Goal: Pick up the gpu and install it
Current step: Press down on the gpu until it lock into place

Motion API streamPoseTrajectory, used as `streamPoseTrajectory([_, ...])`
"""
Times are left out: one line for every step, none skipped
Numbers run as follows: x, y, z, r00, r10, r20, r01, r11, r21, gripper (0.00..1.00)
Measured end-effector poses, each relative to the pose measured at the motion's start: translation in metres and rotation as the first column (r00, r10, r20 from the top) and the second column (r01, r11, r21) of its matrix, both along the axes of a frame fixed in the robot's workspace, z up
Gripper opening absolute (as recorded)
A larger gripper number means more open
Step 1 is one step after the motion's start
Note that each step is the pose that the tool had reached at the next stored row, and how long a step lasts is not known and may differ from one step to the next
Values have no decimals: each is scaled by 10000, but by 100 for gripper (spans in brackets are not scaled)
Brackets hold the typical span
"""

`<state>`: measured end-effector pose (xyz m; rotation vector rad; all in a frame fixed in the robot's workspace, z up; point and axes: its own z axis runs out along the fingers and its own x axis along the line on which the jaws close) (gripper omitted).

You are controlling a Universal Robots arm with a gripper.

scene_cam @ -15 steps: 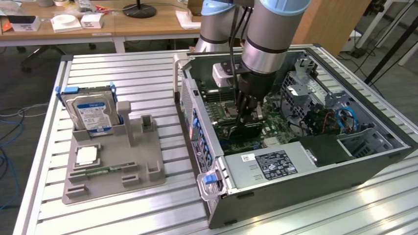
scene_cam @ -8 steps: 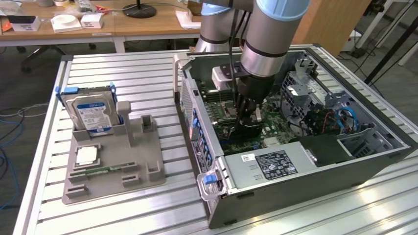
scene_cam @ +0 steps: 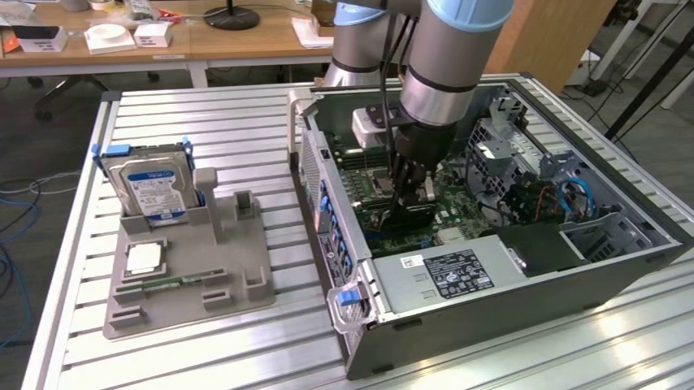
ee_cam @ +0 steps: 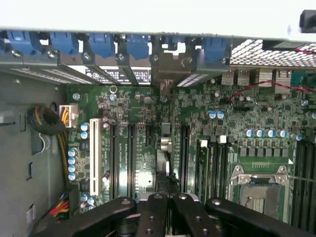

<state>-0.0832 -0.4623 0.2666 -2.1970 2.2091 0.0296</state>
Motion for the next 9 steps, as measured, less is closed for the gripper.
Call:
streamPoseTrajectory([-1,-1,32,10000,1,-4,-1,10000,-10,11])
streamPoseTrajectory([-3,-1,52,10000,2,-4,-2,10000,-6,11])
streamPoseTrajectory([-9,-1,72,10000,1,-4,-1,10000,-8,11])
streamPoseTrajectory([-16,-1,89,10000,1,-5,-1,10000,-10,11])
streamPoseTrajectory([-25,-1,104,10000,0,-5,0,10000,-10,11])
streamPoseTrajectory([-35,-1,115,10000,1,-5,-1,10000,-8,11])
streamPoseTrajectory([-49,-1,124,10000,1,-5,-1,10000,-9,11])
streamPoseTrajectory([-62,-1,131,10000,1,-4,-1,10000,-8,11])
streamPoseTrajectory([-79,-1,133,10000,1,-5,-1,10000,-8,11])
